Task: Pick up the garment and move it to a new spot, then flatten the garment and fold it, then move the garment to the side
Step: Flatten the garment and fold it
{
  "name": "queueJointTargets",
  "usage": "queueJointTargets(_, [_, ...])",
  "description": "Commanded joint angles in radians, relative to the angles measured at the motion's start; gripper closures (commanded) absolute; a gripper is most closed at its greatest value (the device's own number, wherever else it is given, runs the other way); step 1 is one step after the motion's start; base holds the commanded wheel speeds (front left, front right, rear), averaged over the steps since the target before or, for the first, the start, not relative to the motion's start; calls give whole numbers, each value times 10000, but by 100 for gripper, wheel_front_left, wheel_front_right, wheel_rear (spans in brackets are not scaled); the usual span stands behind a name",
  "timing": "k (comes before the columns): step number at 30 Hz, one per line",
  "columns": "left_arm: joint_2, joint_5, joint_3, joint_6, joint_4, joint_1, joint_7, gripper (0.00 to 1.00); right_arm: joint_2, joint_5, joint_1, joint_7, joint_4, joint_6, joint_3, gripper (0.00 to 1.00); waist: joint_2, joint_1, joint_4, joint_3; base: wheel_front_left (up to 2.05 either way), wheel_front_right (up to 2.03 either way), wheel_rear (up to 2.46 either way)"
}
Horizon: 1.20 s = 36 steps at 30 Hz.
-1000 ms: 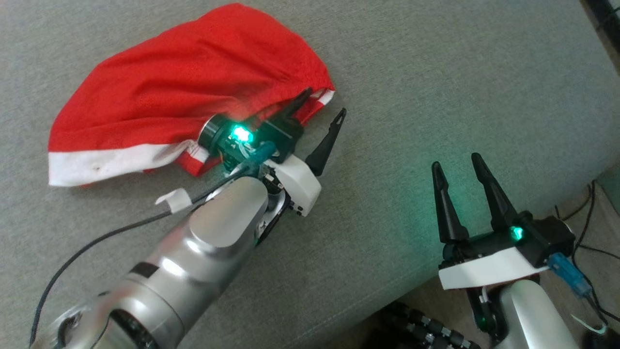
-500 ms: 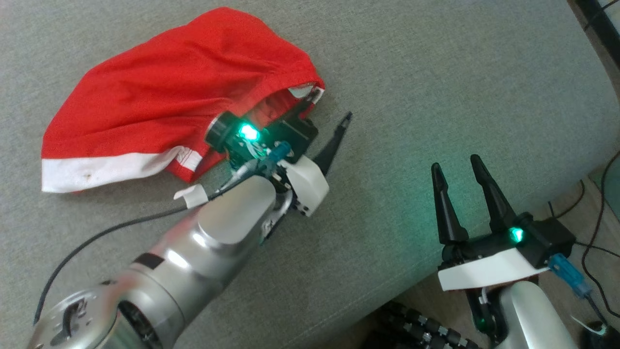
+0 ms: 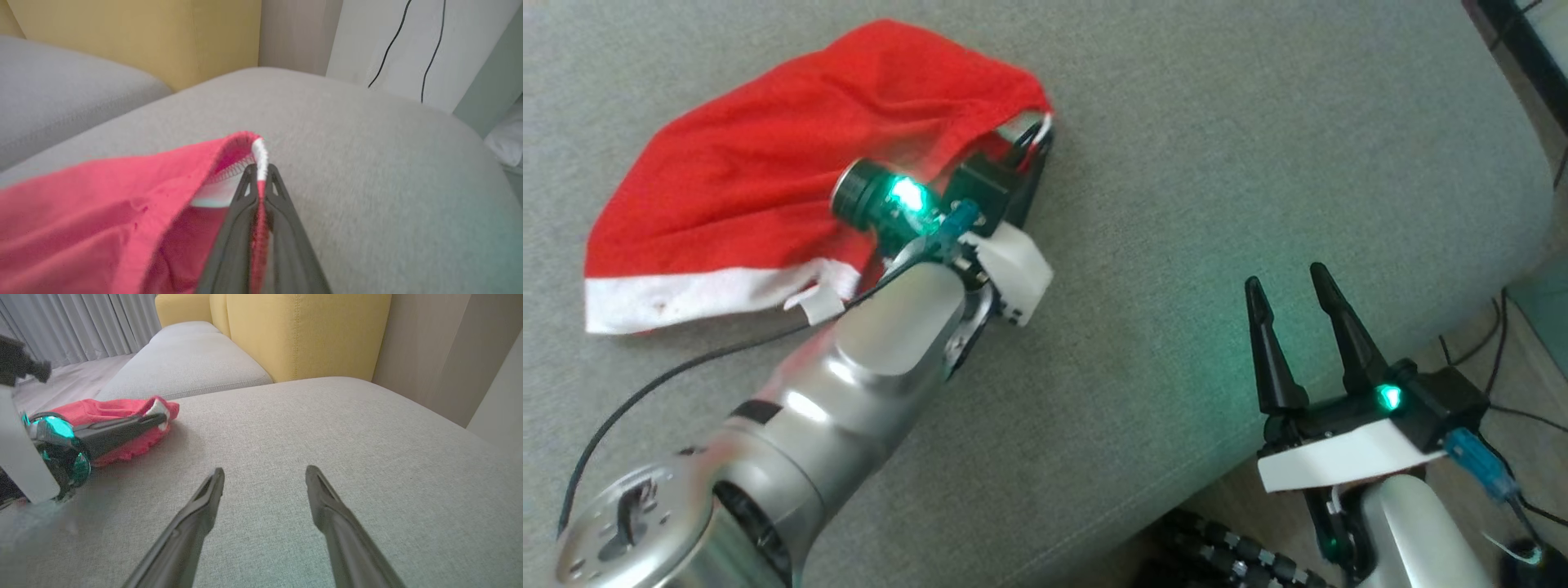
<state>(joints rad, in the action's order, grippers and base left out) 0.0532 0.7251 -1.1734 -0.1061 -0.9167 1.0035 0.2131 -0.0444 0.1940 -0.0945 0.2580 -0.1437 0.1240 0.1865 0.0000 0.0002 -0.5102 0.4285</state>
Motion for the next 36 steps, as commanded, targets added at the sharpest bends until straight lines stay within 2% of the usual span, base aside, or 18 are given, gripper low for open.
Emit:
queueJointTargets(1, [-30,121,59,130,742,674,252,100,-58,39,58,38,182,67,101,0,0,-2,140,-240,0,0,0])
queueJointTargets(5, [-30,685,306,306,2408,975,433,100,-58,-140,202,38,108,67,-41,0,0,-2,575,-877,0,0,0])
queueJointTargets(10, [-30,974,690,-13,4674,1454,479,100,-58,-602,503,38,105,67,-284,0,0,-2,1497,-1845,0,0,0])
queueJointTargets(12, [-30,998,781,-69,4967,1450,481,100,-58,-687,567,38,99,67,-333,0,0,-2,1712,-2013,0,0,0])
queueJointTargets(15, [96,1156,818,-33,5222,1256,418,100,-58,-856,771,38,103,67,-597,0,0,-2,2424,-2444,0,0,0])
queueJointTargets(18, [819,1494,792,40,5368,666,55,100,-58,-793,954,38,121,67,-890,0,0,-2,3033,-2784,0,0,0])
queueJointTargets(21, [1940,1834,809,-116,5916,-310,-201,100,-58,-825,1122,38,114,67,-1205,0,0,-2,3593,-3044,0,0,0])
queueJointTargets(25, [3642,2240,896,-881,7155,-2001,-377,100,-58,-829,1442,38,98,67,-1623,0,0,-2,4372,-3260,0,0,0])
queueJointTargets(28, [4665,2632,974,-1461,8027,-3261,-418,100,-58,-673,1675,38,-106,67,-1704,0,0,-2,4916,-3357,0,0,0])
queueJointTargets(32, [5634,2647,941,-2129,8600,-4248,-351,100,-58,-288,1645,38,-623,67,-1237,0,0,-2,5468,-3412,0,0,0])
queueJointTargets(36, [6200,2407,862,-2637,8844,-4571,-370,100,-76,270,1185,38,-1193,67,-699,0,0,-2,5794,-3408,0,0,0])
